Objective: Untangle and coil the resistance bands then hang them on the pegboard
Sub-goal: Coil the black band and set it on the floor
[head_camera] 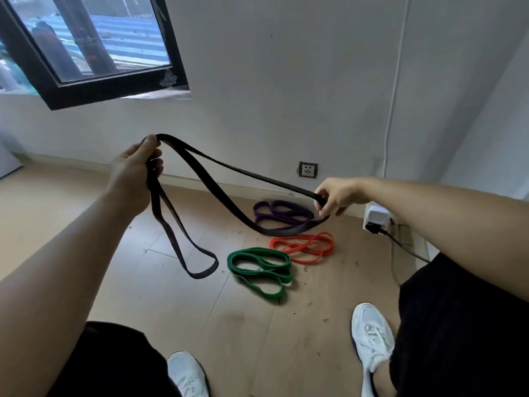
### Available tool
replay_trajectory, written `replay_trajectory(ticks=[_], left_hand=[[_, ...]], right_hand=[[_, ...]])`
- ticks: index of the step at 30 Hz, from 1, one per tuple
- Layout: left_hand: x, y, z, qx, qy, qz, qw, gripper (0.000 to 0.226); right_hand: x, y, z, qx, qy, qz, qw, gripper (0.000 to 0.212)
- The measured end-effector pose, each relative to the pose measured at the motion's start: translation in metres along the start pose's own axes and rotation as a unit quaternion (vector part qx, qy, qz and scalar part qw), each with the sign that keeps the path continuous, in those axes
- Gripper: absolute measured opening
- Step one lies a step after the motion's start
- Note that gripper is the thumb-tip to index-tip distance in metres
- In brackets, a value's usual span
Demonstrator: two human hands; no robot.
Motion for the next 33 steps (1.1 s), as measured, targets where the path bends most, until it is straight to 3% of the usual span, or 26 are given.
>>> replay_trajectory(ticks=[7,10,14,18,23,27,33], left_hand=[[0.000,-0.001,-0.021,0.052,-0.032,0.020,0.998,0.016],[0.001,0.000,-0.025,0.060,-0.040,0.043,0.996,0.015],[0.010,-0.001,-0.028,0.063,-0.047,0.073,0.994,0.017],[0.016,-0.005,-0.027,0.053,-0.043,0.084,0.994,0.020],[0.017,-0.006,-0.028,0.052,-0.050,0.086,0.994,0.018],[-0.002,-0.002,-0.020,0.026,-0.066,0.021,0.997,0.013],[-0.052,0.017,0.006,-0.039,-0.131,-0.086,0.987,0.010]], right_hand=[[0.045,0.013,0.007,-0.017,-0.237,0.065,0.969,0.018],[0.057,0.014,0.005,0.003,-0.276,0.097,0.956,0.029],[0.076,0.018,0.016,0.018,-0.176,0.160,0.971,0.043],[0.095,0.024,0.022,0.022,-0.081,0.233,0.969,0.017],[0.094,0.027,0.022,0.025,-0.109,0.165,0.980,0.029],[0.082,0.024,0.009,0.056,-0.020,0.139,0.988,0.027],[0.048,0.008,-0.029,0.100,0.186,0.157,0.965,0.031]])
Point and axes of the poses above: each hand's wrist, its own y-axis away from the middle knuckle, its own x-axis out of the back of the hand, z = x × y, the point moved 9 cm from there along -y, towards the middle knuckle, and after that the axes turned 9 degrees about -y, right-handed, at the moved point
